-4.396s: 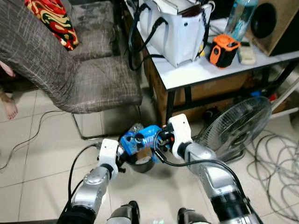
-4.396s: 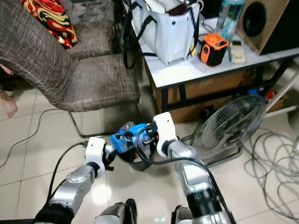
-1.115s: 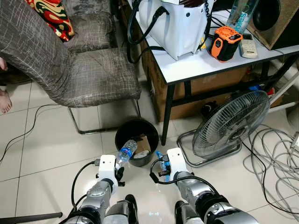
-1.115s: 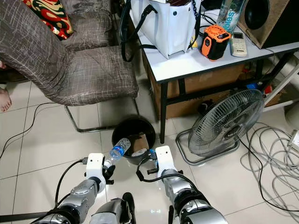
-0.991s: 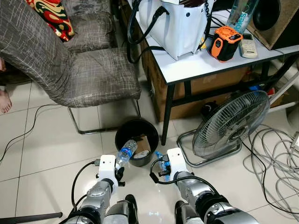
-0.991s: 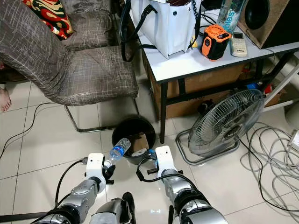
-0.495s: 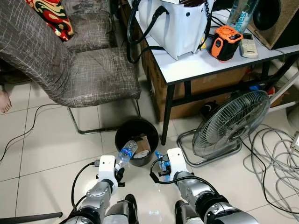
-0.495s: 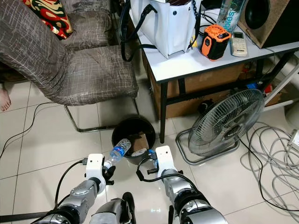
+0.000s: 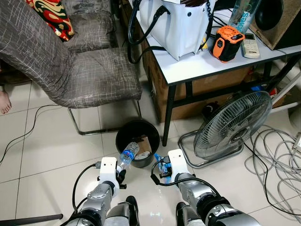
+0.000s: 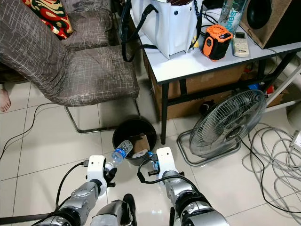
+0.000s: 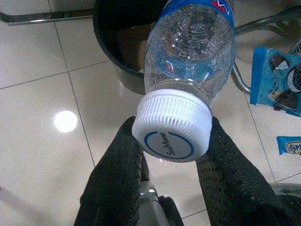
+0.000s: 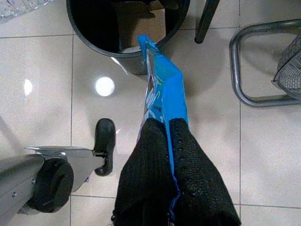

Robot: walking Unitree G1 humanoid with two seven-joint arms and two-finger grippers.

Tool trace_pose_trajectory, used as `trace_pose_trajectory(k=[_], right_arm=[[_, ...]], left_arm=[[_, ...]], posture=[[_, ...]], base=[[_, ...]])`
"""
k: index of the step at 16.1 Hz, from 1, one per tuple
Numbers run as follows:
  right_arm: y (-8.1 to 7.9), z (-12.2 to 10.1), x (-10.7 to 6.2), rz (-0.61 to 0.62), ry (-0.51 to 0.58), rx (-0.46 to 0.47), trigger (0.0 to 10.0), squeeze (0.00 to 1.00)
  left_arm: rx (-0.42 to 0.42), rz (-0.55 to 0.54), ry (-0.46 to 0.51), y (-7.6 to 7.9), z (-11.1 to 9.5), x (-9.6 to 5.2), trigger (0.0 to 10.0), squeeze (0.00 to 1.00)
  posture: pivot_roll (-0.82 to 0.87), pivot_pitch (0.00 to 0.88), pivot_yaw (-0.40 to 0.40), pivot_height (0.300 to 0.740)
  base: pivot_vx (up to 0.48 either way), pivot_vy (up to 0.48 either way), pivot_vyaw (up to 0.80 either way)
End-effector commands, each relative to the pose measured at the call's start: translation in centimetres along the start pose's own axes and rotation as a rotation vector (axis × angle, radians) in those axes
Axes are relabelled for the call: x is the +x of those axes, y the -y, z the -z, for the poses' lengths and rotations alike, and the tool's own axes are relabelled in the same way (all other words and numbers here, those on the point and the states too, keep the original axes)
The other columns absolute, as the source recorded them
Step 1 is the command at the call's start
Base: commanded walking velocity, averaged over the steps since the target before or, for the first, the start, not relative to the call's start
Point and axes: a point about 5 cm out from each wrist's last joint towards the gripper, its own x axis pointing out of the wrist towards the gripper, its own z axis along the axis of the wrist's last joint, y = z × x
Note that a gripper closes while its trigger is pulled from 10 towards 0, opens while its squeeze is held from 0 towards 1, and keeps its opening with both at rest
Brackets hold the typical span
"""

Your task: Picking trash to rubbish bin

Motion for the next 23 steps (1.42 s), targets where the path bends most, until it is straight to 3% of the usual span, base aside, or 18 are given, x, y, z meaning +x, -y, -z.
trace_pose_trajectory(k=[1, 7, 19, 23], right_arm=[[-0.49, 0.32, 0.02, -0.013, -0.016, -0.006, 10.0, 0.00], [-0.46, 0.43, 0.01, -0.014, -0.018, -0.008, 10.0, 0.00], [-0.49, 0.40, 0.01, -0.016, -0.019, -0.008, 10.0, 0.00], [-0.46, 0.41, 0.01, -0.016, -0.021, -0.008, 10.0, 0.00]], left_arm=[[-0.011, -0.003, -0.046, -0.22, 1.31, -0.33, 10.0, 0.00], [-0.016, 0.016, -0.046, -0.02, 1.33, -0.32, 10.0, 0.00], [-0.024, 0.015, -0.048, -0.02, 1.40, -0.34, 10.0, 0.00], [-0.025, 0.008, -0.053, -0.09, 1.46, -0.35, 10.0, 0.00]], posture=[[-0.15, 0.204, 0.069, 0.740], [-0.15, 0.204, 0.069, 0.740], [-0.15, 0.208, 0.066, 0.740], [-0.15, 0.215, 0.065, 0.740]], base=[[0.000, 0.000, 0.00], [0.000, 0.000, 0.00], [0.417, 0.000, 0.00], [0.075, 0.000, 0.00]])
